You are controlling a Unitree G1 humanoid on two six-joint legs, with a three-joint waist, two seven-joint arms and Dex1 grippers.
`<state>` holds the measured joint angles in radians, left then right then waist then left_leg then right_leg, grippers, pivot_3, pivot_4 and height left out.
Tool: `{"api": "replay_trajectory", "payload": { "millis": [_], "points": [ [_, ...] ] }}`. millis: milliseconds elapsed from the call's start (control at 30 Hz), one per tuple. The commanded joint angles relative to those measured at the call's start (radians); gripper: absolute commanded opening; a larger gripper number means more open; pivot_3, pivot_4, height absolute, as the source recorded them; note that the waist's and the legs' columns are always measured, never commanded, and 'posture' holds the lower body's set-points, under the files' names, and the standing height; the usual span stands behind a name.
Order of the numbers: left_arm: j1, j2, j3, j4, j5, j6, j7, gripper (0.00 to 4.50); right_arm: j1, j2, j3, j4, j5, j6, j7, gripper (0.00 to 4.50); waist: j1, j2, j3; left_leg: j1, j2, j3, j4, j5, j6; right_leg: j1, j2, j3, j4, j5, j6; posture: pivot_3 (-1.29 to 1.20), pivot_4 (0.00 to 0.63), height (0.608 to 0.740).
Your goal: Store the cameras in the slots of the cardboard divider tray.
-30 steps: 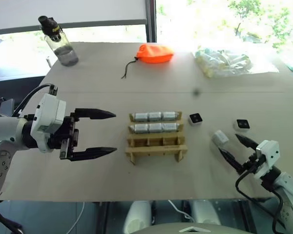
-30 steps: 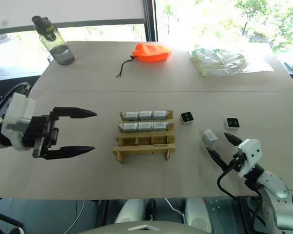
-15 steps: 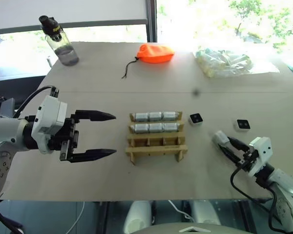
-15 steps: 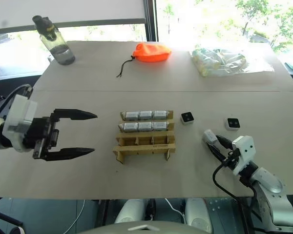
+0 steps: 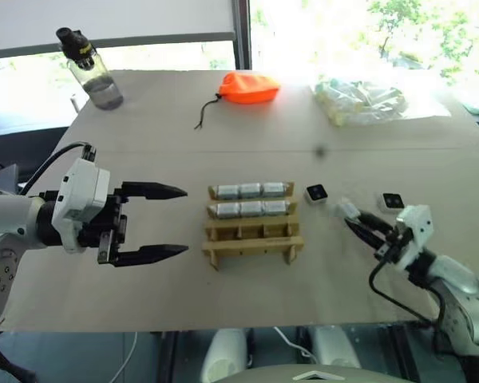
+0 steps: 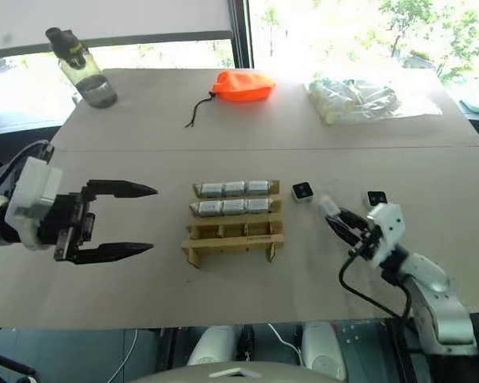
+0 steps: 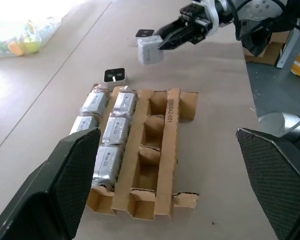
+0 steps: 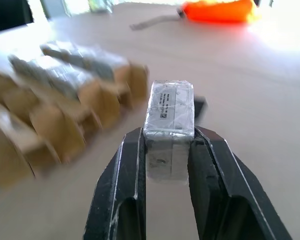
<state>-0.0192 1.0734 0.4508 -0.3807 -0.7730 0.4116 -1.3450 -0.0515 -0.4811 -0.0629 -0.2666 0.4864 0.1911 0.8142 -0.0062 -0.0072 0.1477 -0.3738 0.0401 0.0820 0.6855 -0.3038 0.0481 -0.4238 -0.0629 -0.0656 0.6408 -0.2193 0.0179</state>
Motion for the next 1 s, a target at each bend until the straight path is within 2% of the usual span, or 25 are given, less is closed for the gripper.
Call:
{"api": "replay_trajectory", "payload": {
  "millis": [33,200,267,367,500,733,1000],
  "points": [
    [0.018,-0.021,0.069,0.01,-0.036,0.029,0.02,4.5,-0.177,0.005,0.089,0.015,0.011,0.017,0.095,0.62,-0.005,-0.001,0.001,0.0,0.0,0.0,0.0,0.0,0.0,0.0,0.0,0.0,0.0,0.0,-0.001,0.0,0.15,0.74],
    [0.085,-0.044,0.114,0.025,-0.028,0.047,0.011,4.5,-0.458,0.089,0.251,0.211,-0.02,0.002,0.277,0.62,-0.007,-0.004,0.002,-0.001,0.001,-0.001,0.0,0.0,-0.001,-0.001,0.002,-0.001,0.0,0.001,-0.001,0.0,0.15,0.74],
    [0.115,-0.049,0.146,0.018,-0.037,0.057,0.008,4.5,-0.554,0.131,0.324,0.307,-0.041,-0.014,0.379,0.62,-0.005,-0.005,0.003,-0.006,0.0,-0.002,0.0,0.0,-0.001,-0.005,0.001,-0.002,0.0,0.001,-0.002,0.0,0.15,0.74],
    [0.162,-0.059,0.194,-0.006,-0.044,0.067,0.007,4.5,-0.639,0.184,0.394,0.415,-0.074,-0.04,0.479,0.62,-0.004,-0.005,0.003,-0.009,0.0,-0.001,0.0,0.0,-0.001,-0.008,0.0,-0.001,0.0,0.001,-0.001,0.0,0.15,0.74],
    [0.242,-0.084,0.272,-0.053,-0.053,0.089,0.012,4.5,-0.676,0.236,0.439,0.477,-0.097,-0.061,0.555,0.62,-0.005,-0.005,0.003,-0.01,-0.001,-0.001,0.0,0.0,-0.001,-0.008,-0.002,-0.003,-0.002,0.001,-0.001,0.0,0.15,0.74],
    [0.336,-0.111,0.351,-0.099,-0.062,0.114,0.017,4.5,-0.699,0.286,0.456,0.551,-0.166,-0.126,0.573,0.62,-0.009,-0.005,0.003,-0.008,-0.001,-0.001,0.001,0.001,-0.003,-0.007,-0.003,-0.003,0.001,0.001,-0.001,0.0,0.15,0.74],
    [0.355,-0.097,0.344,-0.095,-0.051,0.114,0.007,4.5,-0.742,0.347,0.46,0.625,-0.235,-0.178,0.55,0.62,-0.01,-0.005,0.003,-0.007,0.001,-0.003,0.0,0.004,-0.007,-0.007,0.0,-0.003,0.003,0.001,-0.002,0.0,0.15,0.74]
  ]
}}
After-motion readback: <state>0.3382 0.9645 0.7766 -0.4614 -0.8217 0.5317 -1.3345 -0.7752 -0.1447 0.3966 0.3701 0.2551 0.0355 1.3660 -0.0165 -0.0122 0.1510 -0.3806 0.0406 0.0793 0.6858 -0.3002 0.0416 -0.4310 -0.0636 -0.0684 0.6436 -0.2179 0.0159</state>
